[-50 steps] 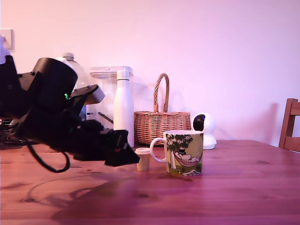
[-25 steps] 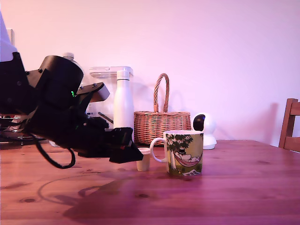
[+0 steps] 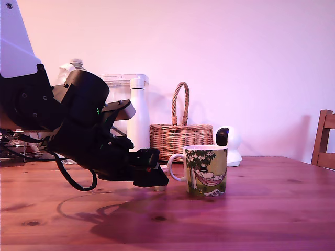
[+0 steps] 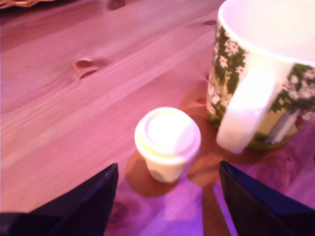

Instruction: Pick up the coffee capsules from the table one by one and drop them inside the nearest coffee cup

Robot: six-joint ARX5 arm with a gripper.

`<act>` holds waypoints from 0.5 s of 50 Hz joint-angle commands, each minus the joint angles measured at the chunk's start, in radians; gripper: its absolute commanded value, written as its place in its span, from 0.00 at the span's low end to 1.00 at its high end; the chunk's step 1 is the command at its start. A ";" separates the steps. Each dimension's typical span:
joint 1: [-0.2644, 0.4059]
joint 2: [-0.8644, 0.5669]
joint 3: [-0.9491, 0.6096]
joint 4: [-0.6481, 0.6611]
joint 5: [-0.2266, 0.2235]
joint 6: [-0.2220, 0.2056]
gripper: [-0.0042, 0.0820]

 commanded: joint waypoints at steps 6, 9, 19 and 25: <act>-0.003 0.037 0.029 -0.021 -0.009 0.005 0.73; -0.003 0.037 0.034 -0.027 -0.017 0.005 0.73; -0.003 0.050 0.045 -0.028 -0.025 0.003 0.73; -0.003 0.050 0.051 -0.028 -0.025 -0.005 0.73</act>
